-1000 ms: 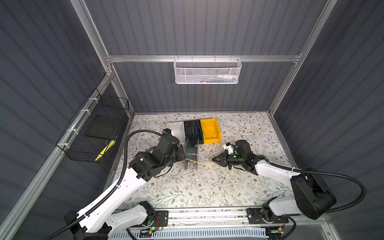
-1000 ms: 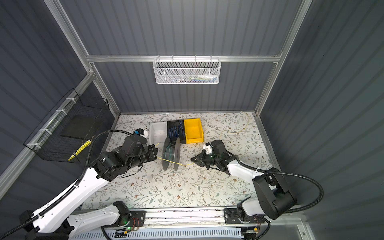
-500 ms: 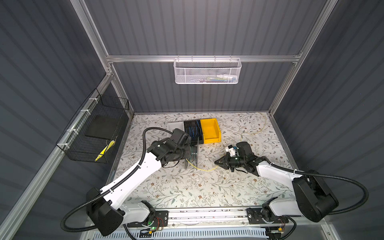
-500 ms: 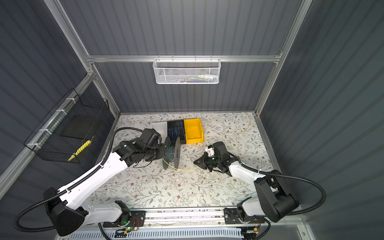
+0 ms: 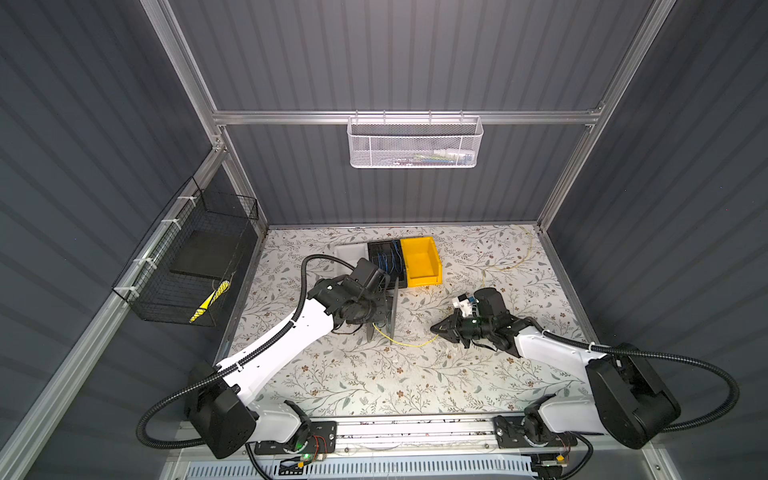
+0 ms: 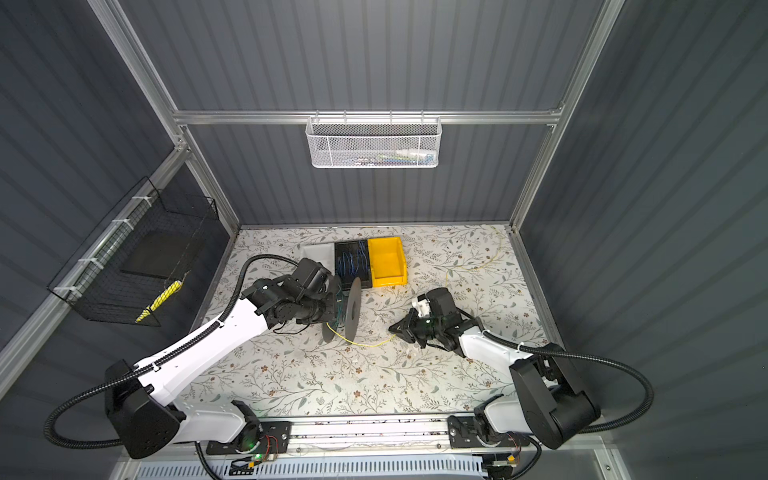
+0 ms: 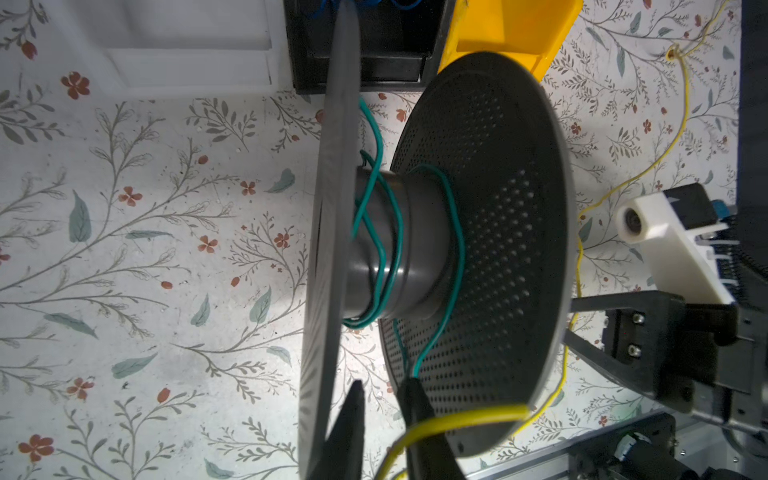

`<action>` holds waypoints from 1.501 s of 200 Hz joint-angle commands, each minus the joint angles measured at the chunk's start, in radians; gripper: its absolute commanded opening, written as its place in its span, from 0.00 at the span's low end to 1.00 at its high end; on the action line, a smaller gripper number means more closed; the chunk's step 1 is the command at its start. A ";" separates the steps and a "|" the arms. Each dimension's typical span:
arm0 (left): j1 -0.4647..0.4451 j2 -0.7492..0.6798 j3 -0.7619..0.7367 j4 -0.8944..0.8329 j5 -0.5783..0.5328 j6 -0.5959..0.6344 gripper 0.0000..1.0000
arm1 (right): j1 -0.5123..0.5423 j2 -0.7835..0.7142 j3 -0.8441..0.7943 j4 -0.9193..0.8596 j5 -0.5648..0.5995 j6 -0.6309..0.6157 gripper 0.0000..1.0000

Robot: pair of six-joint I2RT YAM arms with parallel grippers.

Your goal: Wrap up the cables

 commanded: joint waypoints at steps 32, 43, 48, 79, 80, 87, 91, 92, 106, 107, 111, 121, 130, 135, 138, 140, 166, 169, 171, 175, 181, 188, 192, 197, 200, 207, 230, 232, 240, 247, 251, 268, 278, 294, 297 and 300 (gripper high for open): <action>-0.003 -0.005 0.079 -0.121 -0.002 0.072 0.55 | -0.013 -0.001 0.004 0.036 -0.031 0.012 0.00; -0.002 -0.005 0.096 -0.138 -0.007 0.090 0.61 | -0.015 0.007 0.006 0.038 -0.038 0.011 0.00; -0.002 -0.005 0.105 -0.150 -0.015 0.097 0.63 | -0.016 0.010 0.006 0.042 -0.041 0.012 0.00; 0.002 -0.022 0.152 -0.222 -0.079 0.142 0.69 | -0.016 0.018 0.006 0.043 -0.043 0.011 0.00; 0.002 -0.023 0.153 -0.224 -0.082 0.144 0.69 | -0.016 0.019 0.005 0.043 -0.042 0.010 0.00; 0.004 -0.027 0.162 -0.231 -0.088 0.156 0.69 | -0.018 0.020 0.005 0.040 -0.042 0.011 0.00; 0.004 -0.029 0.165 -0.231 -0.086 0.166 0.69 | -0.017 0.019 0.006 0.040 -0.041 0.011 0.00; 0.004 -0.031 0.166 -0.230 -0.084 0.168 0.69 | -0.017 0.019 0.006 0.040 -0.042 0.011 0.00; 0.004 -0.038 0.166 -0.222 -0.081 0.200 0.70 | -0.018 0.020 0.008 0.039 -0.041 0.011 0.00; 0.004 -0.037 0.166 -0.221 -0.080 0.203 0.70 | -0.018 0.020 0.008 0.039 -0.041 0.011 0.00; 0.004 -0.040 0.164 -0.216 -0.078 0.216 0.71 | -0.018 0.023 0.009 0.039 -0.042 0.010 0.00; 0.004 -0.043 0.154 -0.206 -0.089 0.244 0.74 | -0.017 0.022 0.011 0.039 -0.042 0.013 0.00; 0.006 -0.044 0.144 -0.199 -0.114 0.263 0.75 | -0.019 0.019 0.010 0.037 -0.038 0.013 0.00; 0.007 -0.044 0.137 -0.185 -0.112 0.279 0.75 | -0.019 0.016 0.010 0.036 -0.037 0.013 0.00; 0.007 -0.045 0.131 -0.174 -0.107 0.288 0.76 | -0.019 0.015 0.009 0.035 -0.036 0.012 0.00; 0.008 -0.047 0.125 -0.172 -0.104 0.294 0.77 | -0.021 0.013 0.009 0.033 -0.035 0.013 0.00; 0.009 -0.048 0.069 -0.038 -0.080 0.327 0.83 | -0.027 -0.001 0.006 0.019 -0.021 0.013 0.00; 0.011 -0.044 0.067 -0.033 -0.082 0.329 0.83 | -0.029 -0.001 0.004 0.019 -0.022 0.012 0.00; 0.013 -0.041 0.065 -0.031 -0.083 0.331 0.83 | -0.029 -0.001 0.004 0.018 -0.021 0.012 0.00; 0.015 -0.035 0.062 -0.026 -0.079 0.338 0.83 | -0.030 -0.001 0.005 0.020 -0.022 0.013 0.00; 0.016 -0.028 0.055 -0.011 -0.072 0.354 0.84 | -0.030 0.000 0.006 0.020 -0.022 0.011 0.00; 0.019 -0.022 0.043 0.007 -0.076 0.362 0.84 | -0.031 0.005 0.007 0.022 -0.022 0.012 0.00; 0.023 -0.019 0.036 0.017 -0.074 0.365 0.84 | -0.031 0.008 0.009 0.025 -0.025 0.013 0.00; 0.028 -0.018 0.025 0.033 -0.063 0.374 0.84 | -0.031 0.012 0.013 0.026 -0.028 0.013 0.00; 0.030 -0.018 0.019 0.042 -0.057 0.379 0.83 | -0.032 0.014 0.014 0.026 -0.030 0.013 0.00; 0.032 -0.022 0.000 0.063 -0.053 0.386 0.83 | -0.031 0.016 0.016 0.025 -0.034 0.012 0.00; 0.049 -0.042 -0.046 0.118 -0.042 0.408 0.82 | -0.036 0.017 0.020 0.014 -0.033 0.013 0.00; 0.050 -0.043 -0.049 0.122 -0.040 0.410 0.82 | -0.036 0.018 0.021 0.014 -0.035 0.013 0.00; 0.059 -0.048 -0.060 0.138 -0.033 0.422 0.82 | -0.039 0.021 0.020 0.017 -0.037 0.012 0.00; 0.065 -0.054 -0.072 0.155 -0.034 0.428 0.82 | -0.040 0.025 0.024 0.016 -0.041 0.012 0.00; 0.072 -0.057 -0.080 0.167 -0.031 0.429 0.81 | -0.040 0.027 0.023 0.016 -0.045 0.012 0.00; 0.123 -0.074 -0.123 0.234 0.049 0.422 0.78 | -0.046 0.035 0.025 0.016 -0.053 0.013 0.00; 0.145 -0.087 -0.149 0.276 0.108 0.417 0.77 | -0.049 0.034 0.025 0.011 -0.054 0.011 0.00; 0.150 -0.089 -0.159 0.301 0.163 0.429 0.77 | -0.055 0.033 0.023 0.003 -0.058 0.010 0.00; 0.151 -0.088 -0.159 0.303 0.173 0.432 0.78 | -0.057 0.032 0.023 0.000 -0.060 0.008 0.00; 0.151 -0.087 -0.159 0.305 0.181 0.436 0.78 | -0.059 0.033 0.024 -0.002 -0.061 0.006 0.00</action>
